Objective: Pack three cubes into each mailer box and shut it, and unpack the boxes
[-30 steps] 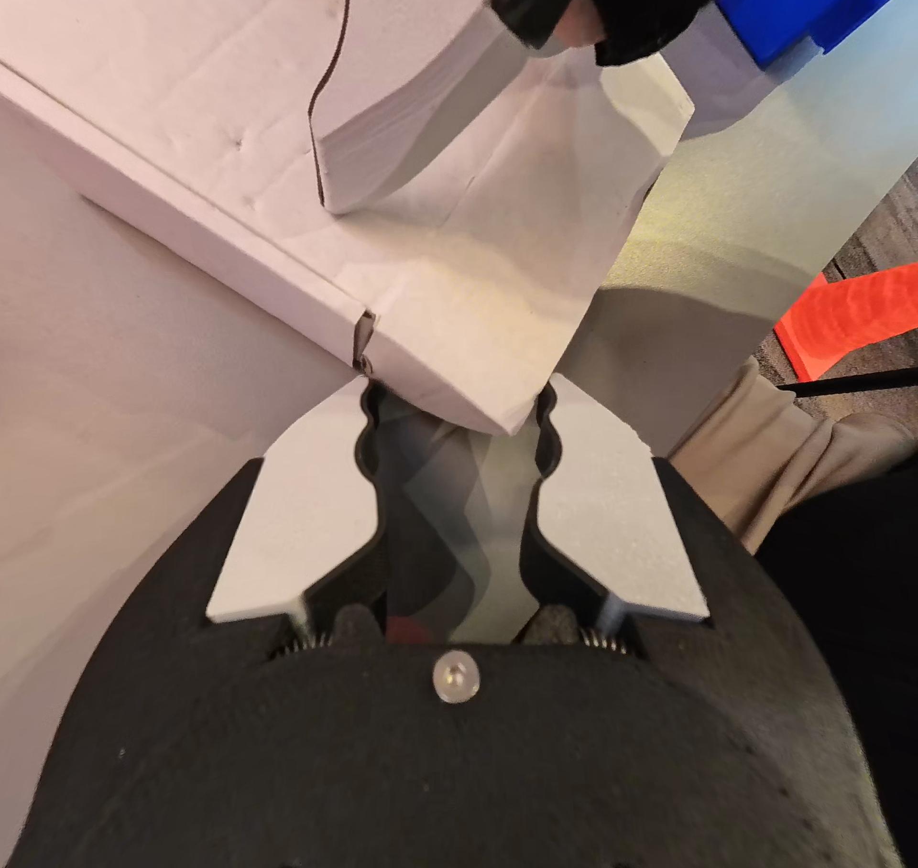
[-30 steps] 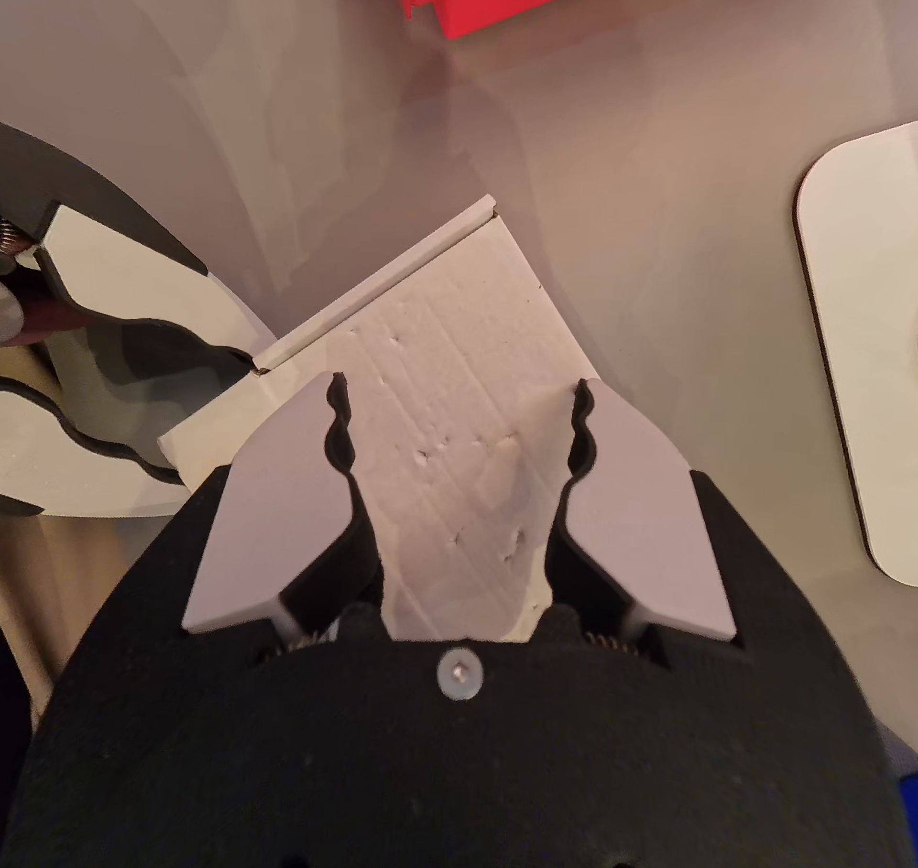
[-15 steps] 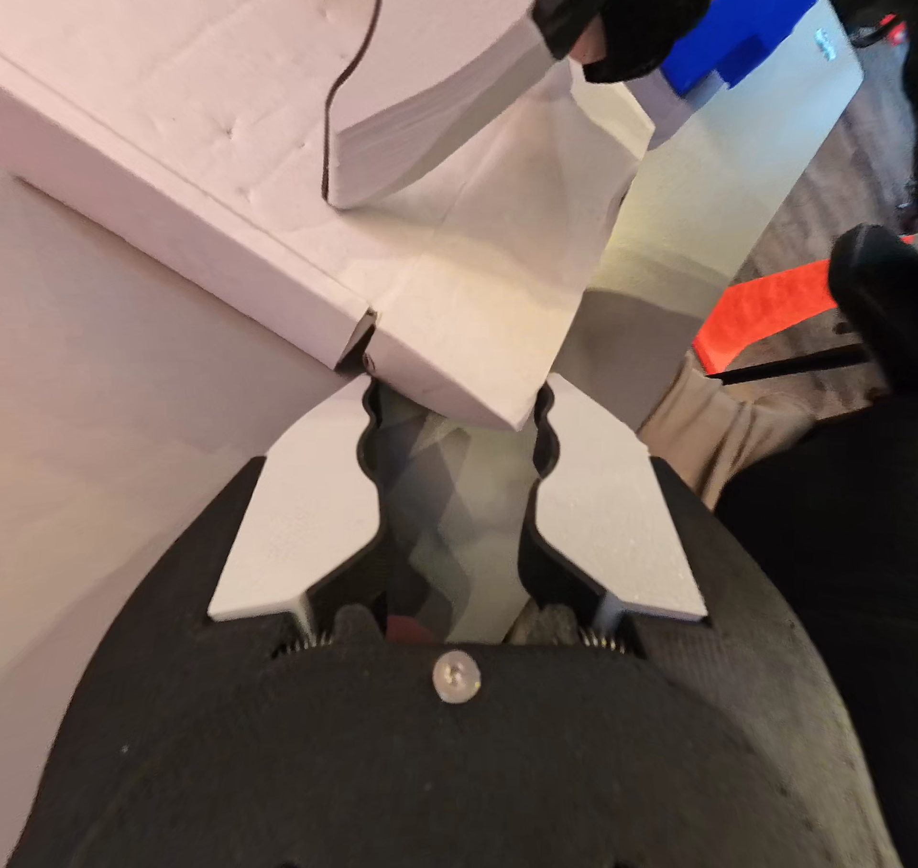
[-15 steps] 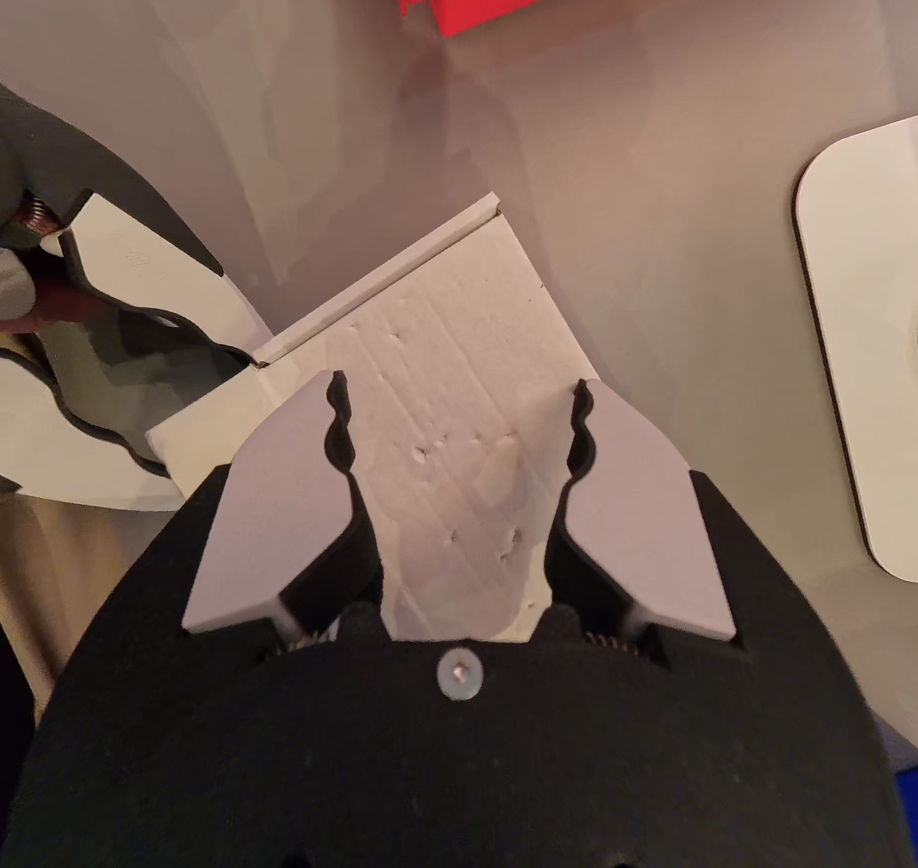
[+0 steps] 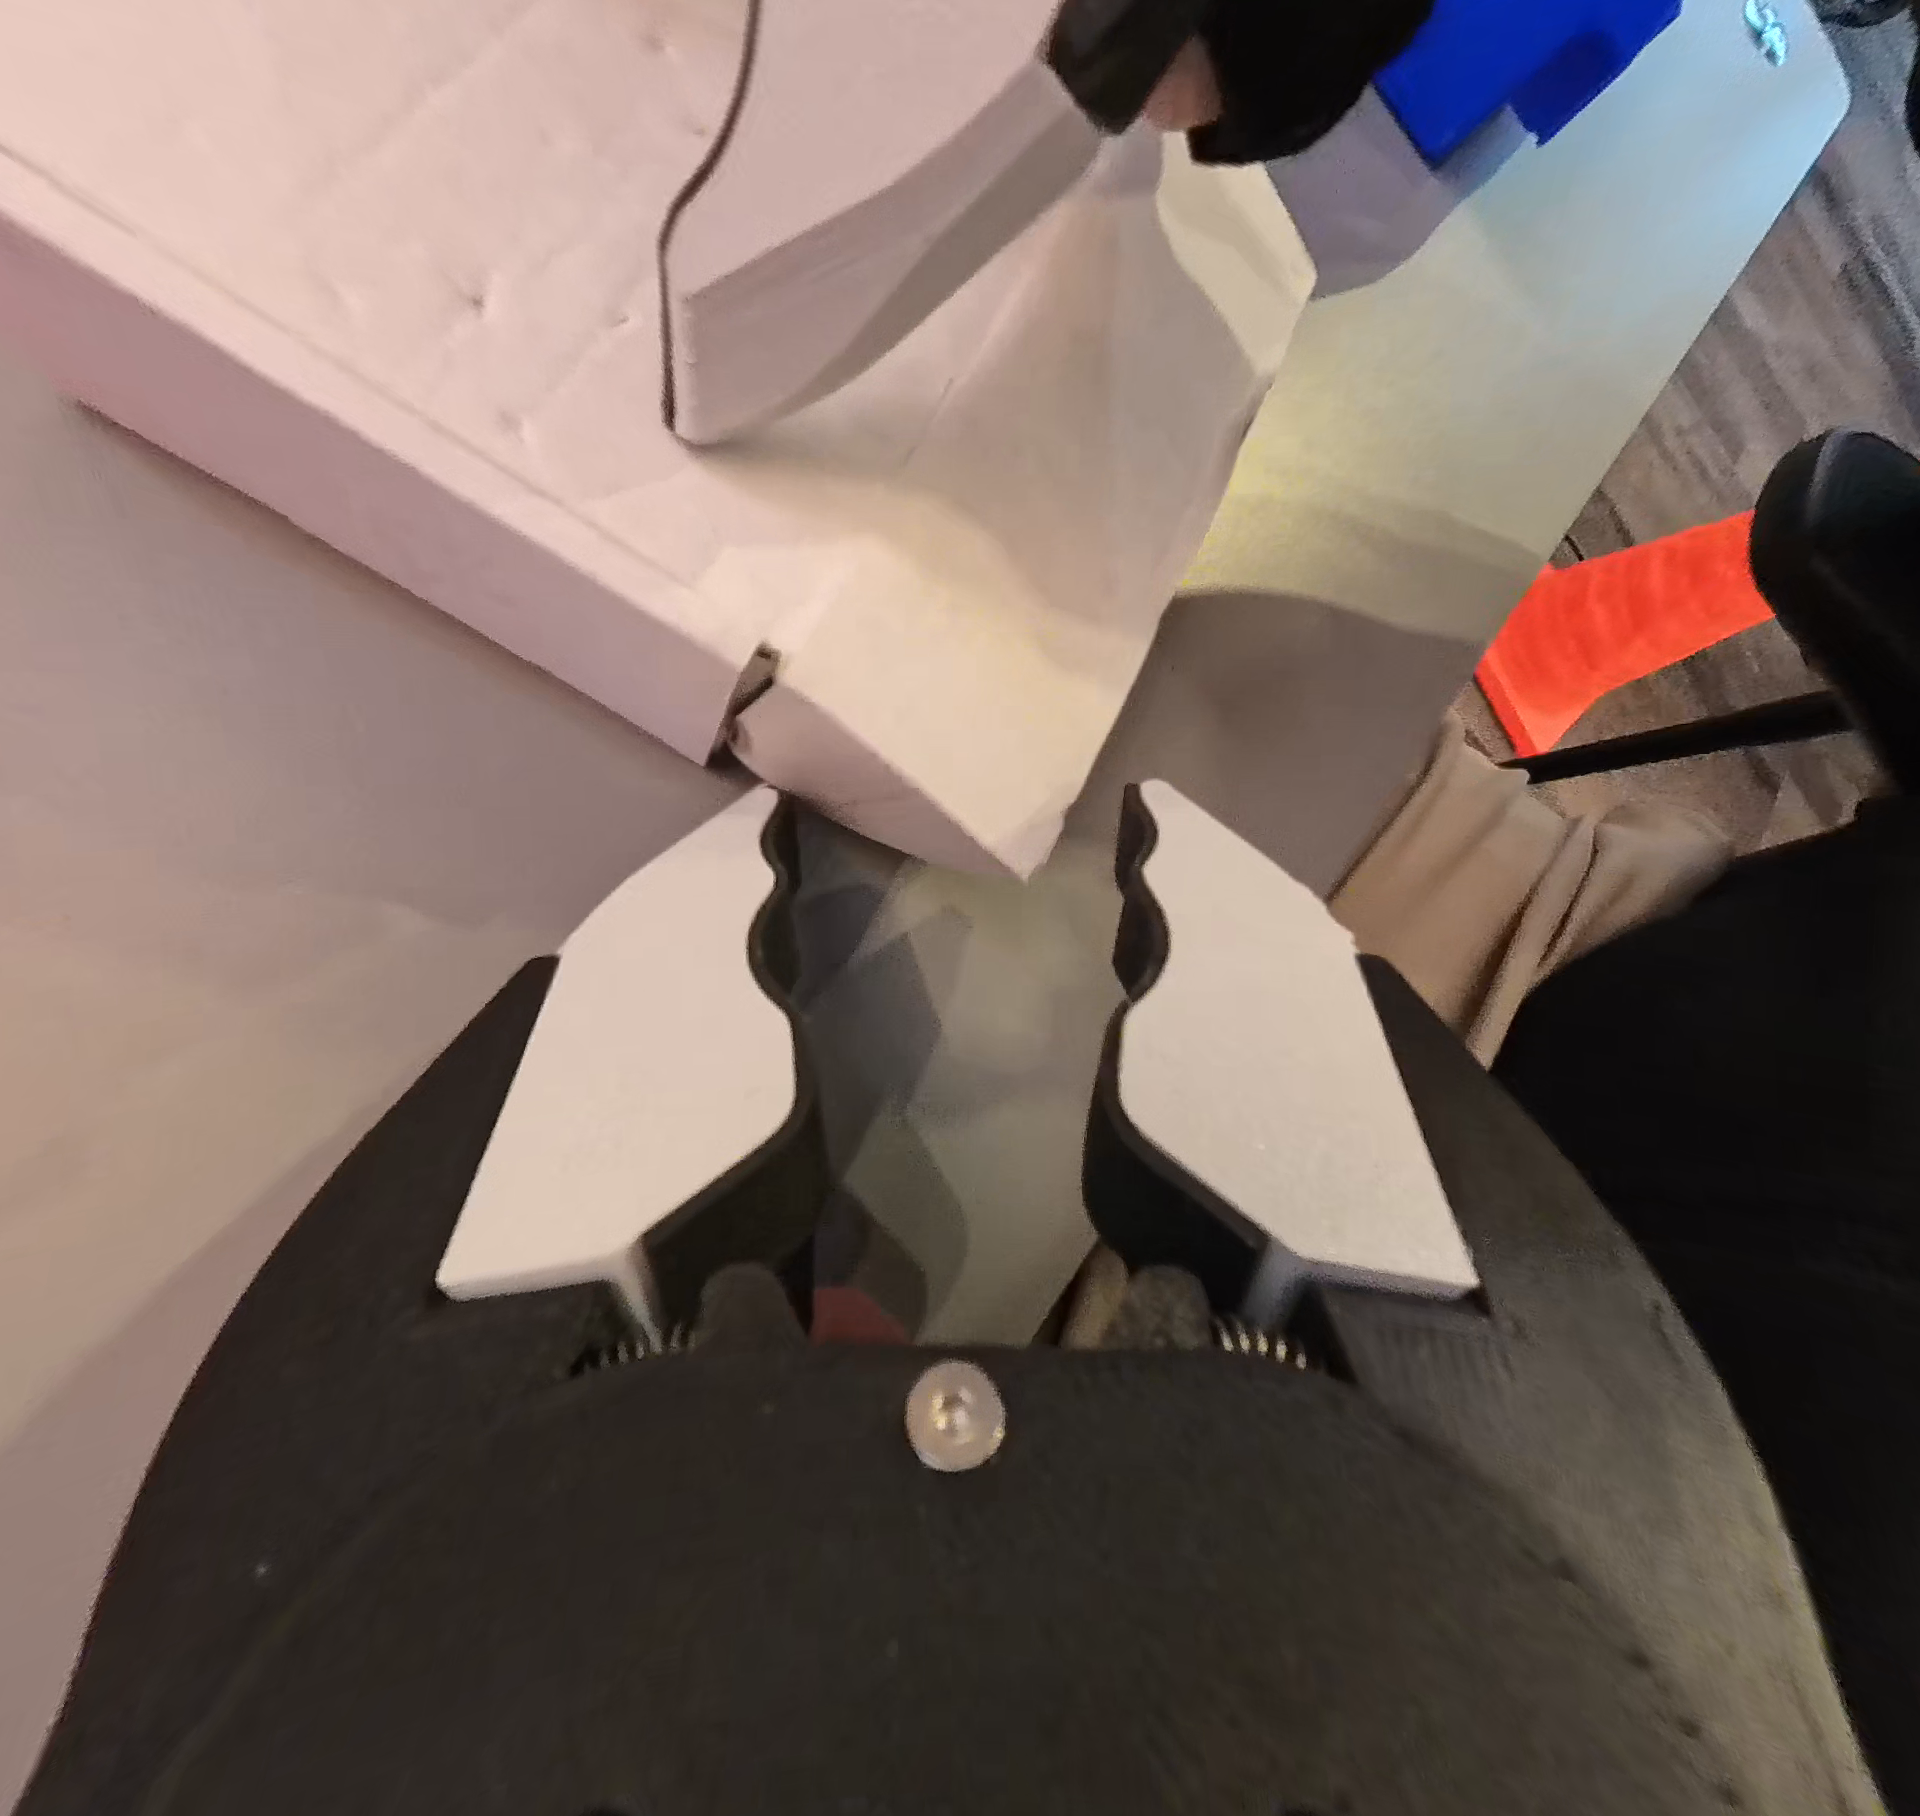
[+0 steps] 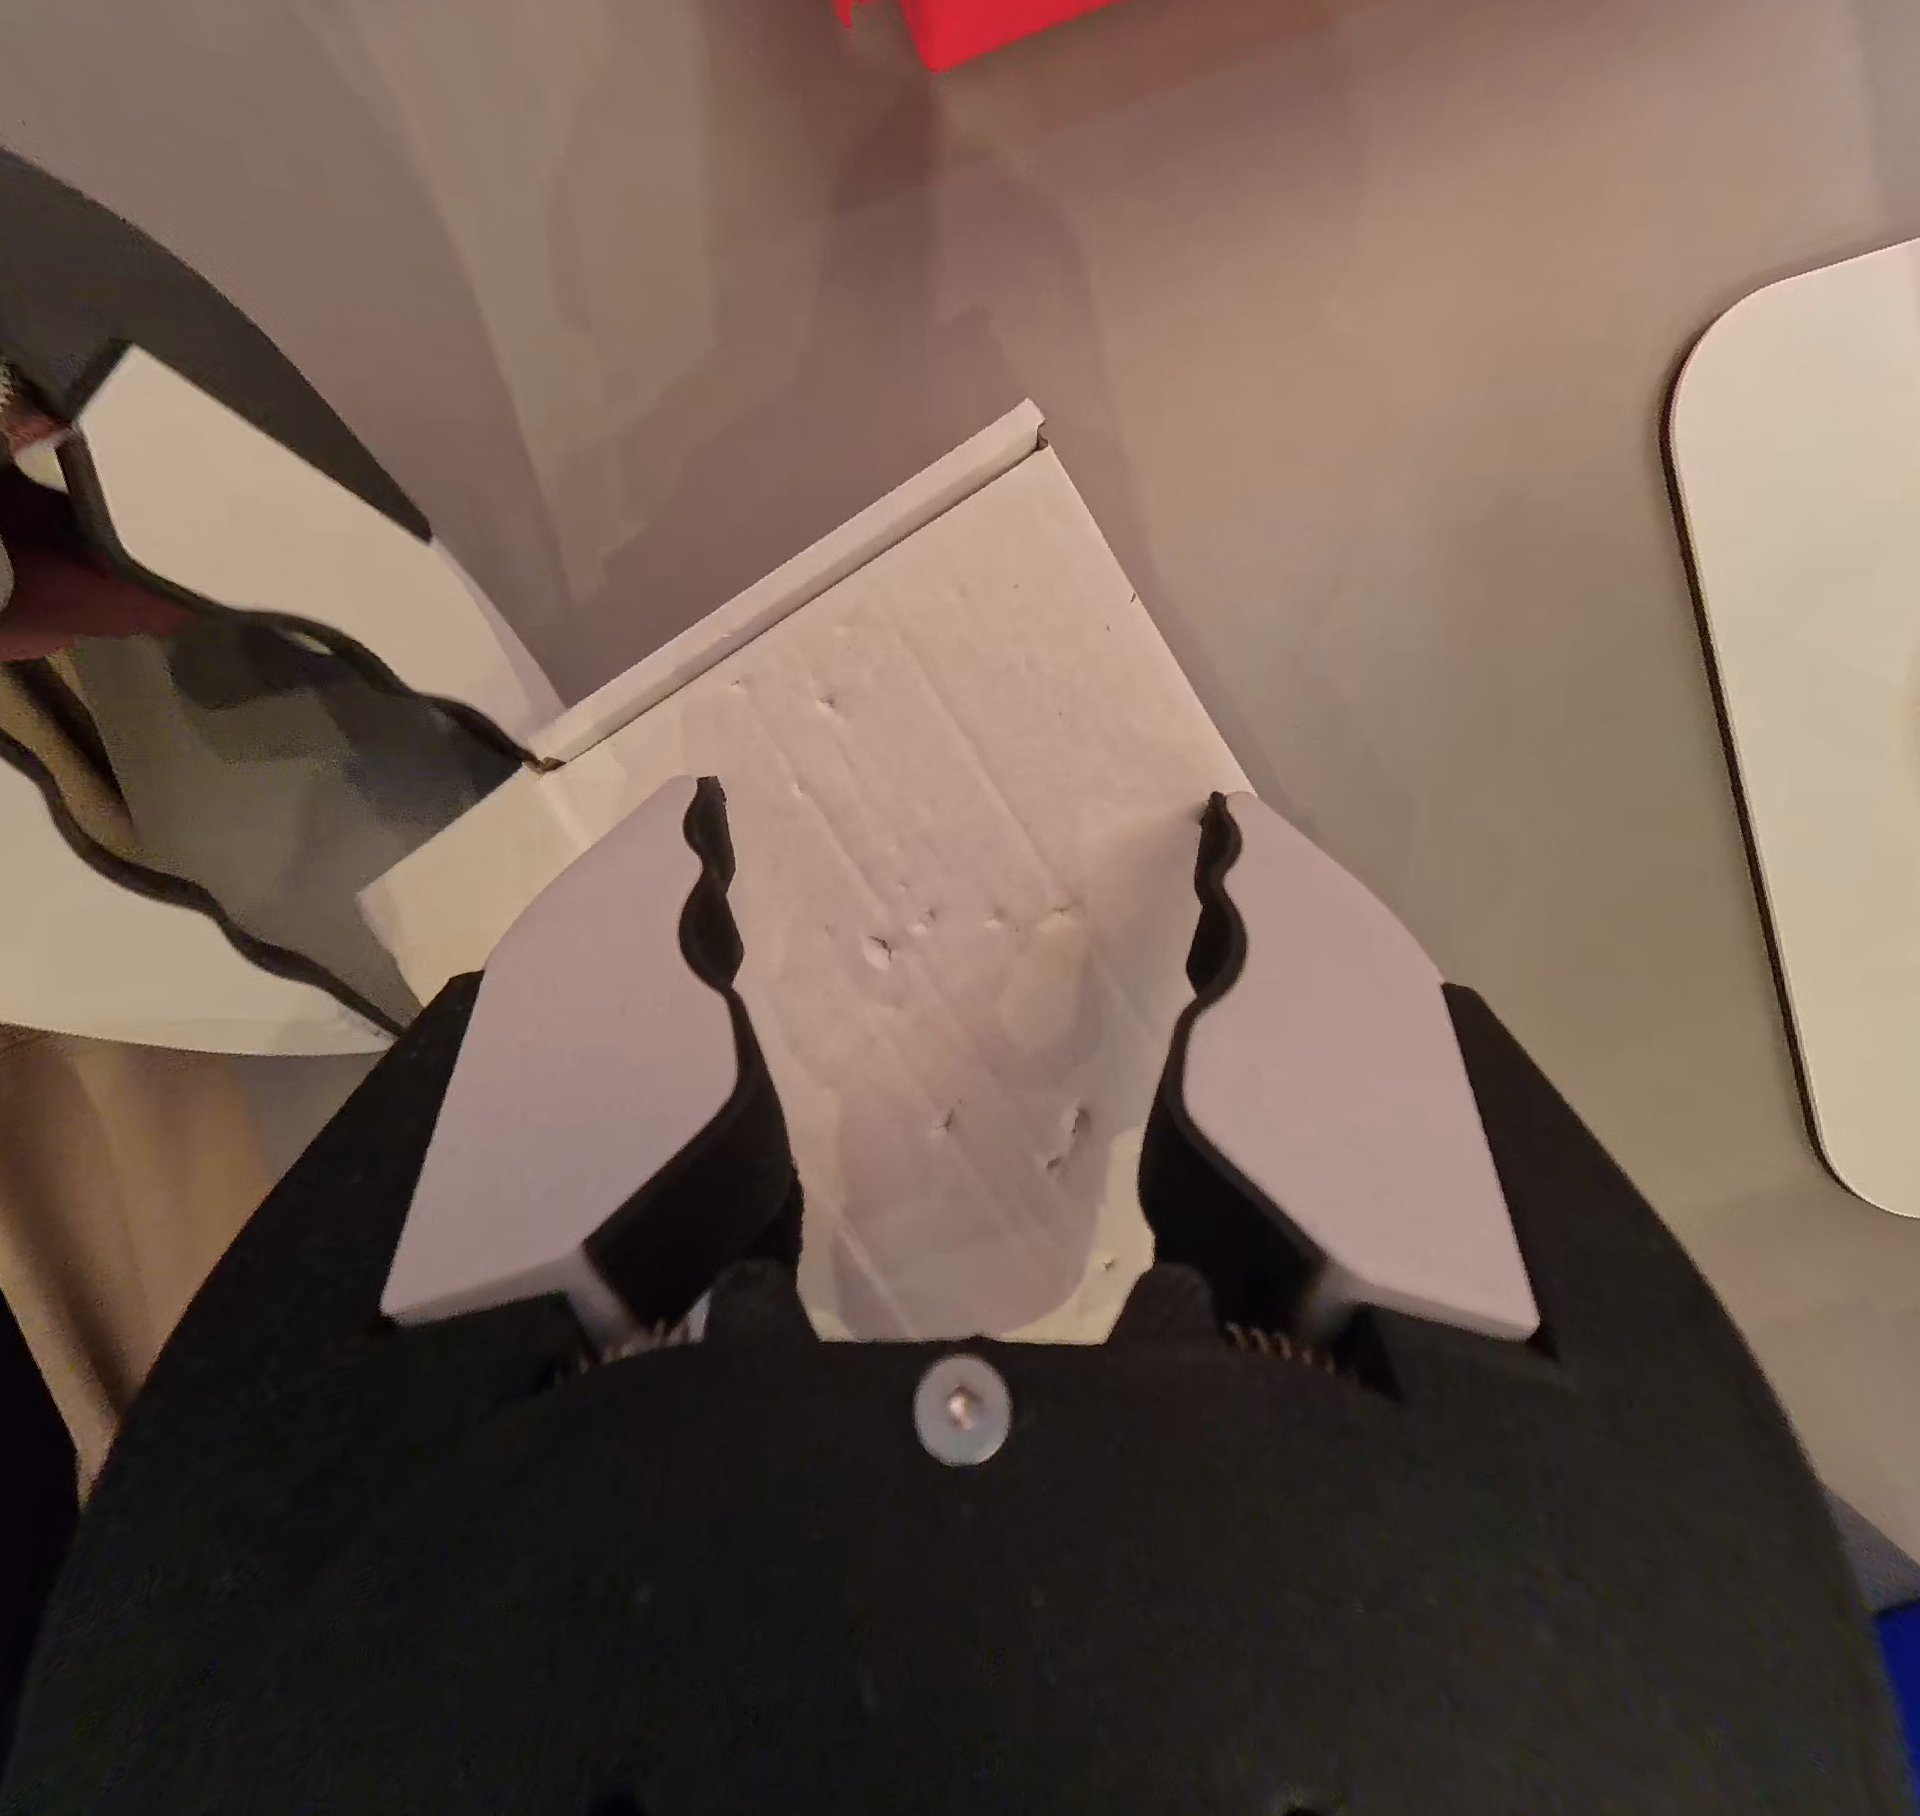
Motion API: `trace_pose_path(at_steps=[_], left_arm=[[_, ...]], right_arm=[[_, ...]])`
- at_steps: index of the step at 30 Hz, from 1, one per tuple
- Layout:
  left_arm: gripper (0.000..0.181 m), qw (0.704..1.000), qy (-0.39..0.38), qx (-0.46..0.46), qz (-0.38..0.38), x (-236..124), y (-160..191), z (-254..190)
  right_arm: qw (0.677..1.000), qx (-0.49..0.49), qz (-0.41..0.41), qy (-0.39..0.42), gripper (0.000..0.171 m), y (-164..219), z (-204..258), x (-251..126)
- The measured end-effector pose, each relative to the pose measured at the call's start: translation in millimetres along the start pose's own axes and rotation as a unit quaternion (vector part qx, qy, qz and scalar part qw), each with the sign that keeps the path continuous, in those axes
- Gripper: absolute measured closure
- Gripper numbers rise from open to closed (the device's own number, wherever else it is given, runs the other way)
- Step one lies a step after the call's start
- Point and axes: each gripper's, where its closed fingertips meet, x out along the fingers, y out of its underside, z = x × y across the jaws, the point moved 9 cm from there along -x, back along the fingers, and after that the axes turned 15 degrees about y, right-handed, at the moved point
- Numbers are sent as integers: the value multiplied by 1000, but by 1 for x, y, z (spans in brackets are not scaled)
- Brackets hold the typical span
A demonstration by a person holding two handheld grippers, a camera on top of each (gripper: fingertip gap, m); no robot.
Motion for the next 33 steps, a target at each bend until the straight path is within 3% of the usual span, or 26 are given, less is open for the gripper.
trace_pose_path(at_steps=[1,27,33], left_arm=[[123,1000,-5,0,-3,2,-1,-2],[131,999,-26,-20,-3,6,0,3],[131,998,-64,-1,28,1,0,3]], right_arm=[[1000,0,0,0,86,0,0,0],[1000,1,-1,0,86,0,1,0],[1000,0,0,-1,86,0,1,0]])
